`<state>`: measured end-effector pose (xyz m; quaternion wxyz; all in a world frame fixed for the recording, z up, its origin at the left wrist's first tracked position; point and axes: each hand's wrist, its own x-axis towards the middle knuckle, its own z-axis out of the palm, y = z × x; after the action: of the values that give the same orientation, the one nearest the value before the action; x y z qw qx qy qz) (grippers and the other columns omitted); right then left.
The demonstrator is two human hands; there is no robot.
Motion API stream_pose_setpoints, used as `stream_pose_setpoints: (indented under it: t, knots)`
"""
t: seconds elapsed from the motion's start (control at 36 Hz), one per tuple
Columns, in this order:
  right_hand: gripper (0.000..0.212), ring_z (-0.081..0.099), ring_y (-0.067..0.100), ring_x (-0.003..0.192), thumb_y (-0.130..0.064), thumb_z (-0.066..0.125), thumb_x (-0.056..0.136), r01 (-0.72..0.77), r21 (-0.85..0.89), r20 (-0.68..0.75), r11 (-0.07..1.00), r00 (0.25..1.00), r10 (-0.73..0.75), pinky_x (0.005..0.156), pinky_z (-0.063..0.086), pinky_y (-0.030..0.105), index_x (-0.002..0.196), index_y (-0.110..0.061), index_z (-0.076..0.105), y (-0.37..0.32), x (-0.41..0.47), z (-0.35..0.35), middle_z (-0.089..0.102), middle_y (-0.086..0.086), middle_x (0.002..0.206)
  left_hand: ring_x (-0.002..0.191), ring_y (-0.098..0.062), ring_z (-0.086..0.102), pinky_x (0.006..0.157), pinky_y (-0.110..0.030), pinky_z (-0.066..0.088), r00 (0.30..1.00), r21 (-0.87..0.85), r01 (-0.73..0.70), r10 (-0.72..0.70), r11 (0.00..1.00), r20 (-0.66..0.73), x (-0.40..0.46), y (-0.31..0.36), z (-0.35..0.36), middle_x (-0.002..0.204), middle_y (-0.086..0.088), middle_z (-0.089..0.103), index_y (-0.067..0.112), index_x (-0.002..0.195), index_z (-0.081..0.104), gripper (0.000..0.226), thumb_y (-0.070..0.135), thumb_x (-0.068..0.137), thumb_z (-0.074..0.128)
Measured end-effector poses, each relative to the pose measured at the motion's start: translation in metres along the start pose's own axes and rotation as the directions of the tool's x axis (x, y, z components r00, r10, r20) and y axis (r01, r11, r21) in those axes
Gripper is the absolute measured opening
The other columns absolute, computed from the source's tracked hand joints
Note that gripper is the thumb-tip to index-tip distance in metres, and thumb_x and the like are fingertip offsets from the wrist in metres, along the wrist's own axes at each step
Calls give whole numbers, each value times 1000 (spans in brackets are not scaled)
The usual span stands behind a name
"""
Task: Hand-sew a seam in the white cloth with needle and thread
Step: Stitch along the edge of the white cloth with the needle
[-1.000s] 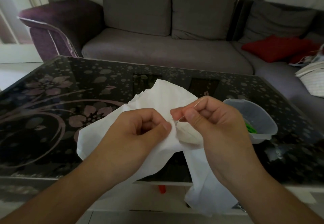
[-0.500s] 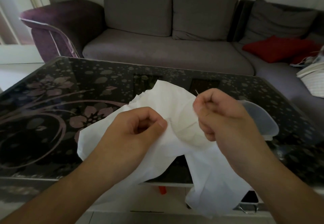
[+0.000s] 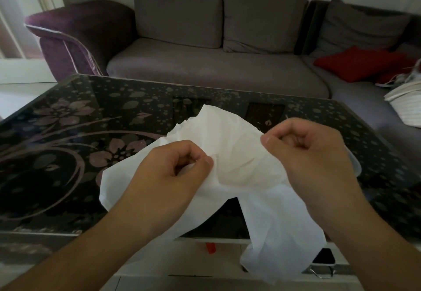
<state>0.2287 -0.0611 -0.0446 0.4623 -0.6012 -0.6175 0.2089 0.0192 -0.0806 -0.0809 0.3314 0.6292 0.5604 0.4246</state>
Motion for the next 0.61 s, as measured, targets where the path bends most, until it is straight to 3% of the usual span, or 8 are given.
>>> stream_pose_setpoints:
  t: [0.08, 0.14, 0.22, 0.31, 0.47, 0.56, 0.61]
  knots:
    - [10, 55, 14, 57, -28, 73, 92, -22, 12, -17, 1000, 1000, 22, 56, 49, 23, 83, -27, 71, 1, 1, 0, 64, 1, 65, 83, -2, 68, 73, -18, 46, 1000, -5, 5, -5, 1000, 8, 0, 0, 0, 82, 18, 74, 30, 83, 74, 18, 37, 95, 63]
    - [5, 54, 15, 56, -26, 73, 92, -31, 45, 28, 999, 999, 30, 52, 48, 19, 89, -29, 71, -2, 0, -1, 63, 3, 65, 82, -3, 68, 74, -19, 46, 1000, -12, 2, -2, 1000, 15, 0, 0, 1, 82, 17, 74, 30, 84, 74, 18, 37, 95, 62]
    - [16, 48, 8, 50, -20, 73, 92, -6, 96, 124, 995, 992, -6, 49, 44, 14, 98, -34, 70, -7, -3, -2, 56, 5, 60, 81, -2, 67, 72, -18, 45, 1000, -4, 1, -1, 1000, 9, -1, 0, 1, 82, 17, 74, 30, 84, 74, 18, 38, 95, 62]
    - [17, 43, 10, 47, -17, 72, 93, 41, 126, 220, 991, 973, -68, 52, 44, 20, 95, -34, 73, -10, -7, 1, 46, 3, 52, 82, -1, 67, 71, -15, 43, 1000, 2, -11, 11, 1000, 8, -1, 0, 1, 81, 18, 73, 31, 83, 74, 18, 39, 95, 63]
    - [16, 42, 8, 43, -21, 76, 90, 166, 66, 315, 984, 932, -178, 48, 42, 13, 96, -36, 73, -13, -13, 7, 44, -7, 46, 87, 1, 67, 69, -5, 45, 999, 10, -51, 51, 999, 19, -2, 2, 1, 84, 21, 73, 32, 86, 74, 18, 43, 91, 61]
    - [9, 42, 12, 44, -31, 80, 86, 213, -8, 315, 977, 928, -200, 47, 44, 23, 89, -37, 73, -11, -16, 11, 46, -7, 46, 86, -1, 67, 70, -4, 45, 996, -5, -85, 85, 996, 25, -3, 4, 2, 82, 19, 72, 30, 85, 74, 16, 39, 92, 62]
    - [7, 42, 12, 45, -37, 80, 84, 221, -38, 303, 975, 932, -199, 48, 44, 22, 84, -36, 73, -10, -16, 15, 46, -6, 47, 86, -3, 67, 71, -7, 47, 994, -1, -107, 107, 994, 28, -4, 5, 2, 80, 15, 72, 30, 83, 74, 16, 37, 92, 62]
